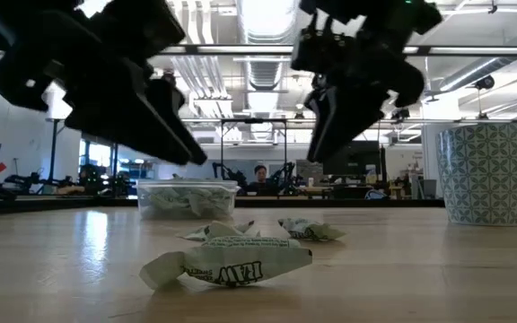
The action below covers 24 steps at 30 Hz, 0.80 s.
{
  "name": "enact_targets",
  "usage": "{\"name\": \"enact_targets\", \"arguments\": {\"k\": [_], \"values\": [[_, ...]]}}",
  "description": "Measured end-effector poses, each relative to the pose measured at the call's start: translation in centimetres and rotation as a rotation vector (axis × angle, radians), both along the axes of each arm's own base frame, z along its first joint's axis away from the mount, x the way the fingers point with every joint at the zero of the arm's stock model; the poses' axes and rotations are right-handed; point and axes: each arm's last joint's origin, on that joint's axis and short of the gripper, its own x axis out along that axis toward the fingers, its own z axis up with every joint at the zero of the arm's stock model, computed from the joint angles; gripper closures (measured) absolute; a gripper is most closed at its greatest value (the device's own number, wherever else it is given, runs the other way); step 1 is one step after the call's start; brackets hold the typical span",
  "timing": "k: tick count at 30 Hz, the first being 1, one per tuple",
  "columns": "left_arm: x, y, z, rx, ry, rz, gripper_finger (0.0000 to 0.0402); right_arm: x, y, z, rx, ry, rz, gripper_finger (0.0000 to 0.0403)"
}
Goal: Pick and place Stevia / Truvia into bins
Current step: Put the stevia packet into the transparent bin
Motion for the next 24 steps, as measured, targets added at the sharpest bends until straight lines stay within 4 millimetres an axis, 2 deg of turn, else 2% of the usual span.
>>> {"name": "enact_targets", "arguments": {"k": [5,11,19,24], "values": [[0.5,-0.2,-1.3,-0.108,0.035,0.107,0.0192,-1.5,0.0,-0.5,0.010,-0.058,0.005,0.0273],[1.0,-0.4,-2.4,-0.168,0.049,0.210,0.0192,-2.3,-0.1,-0.7,0.014,-0.111,0.010,0.0272],[2.4,-1.0,-3.5,-0.149,0.066,0.218,0.0192,-2.5,-0.1,-0.6,0.012,-0.118,0.011,0.0280],[2.5,-1.2,-3.8,-0.154,0.083,0.205,0.0192,-2.7,-0.2,-0.8,0.010,-0.108,0.011,0.0280]]}}
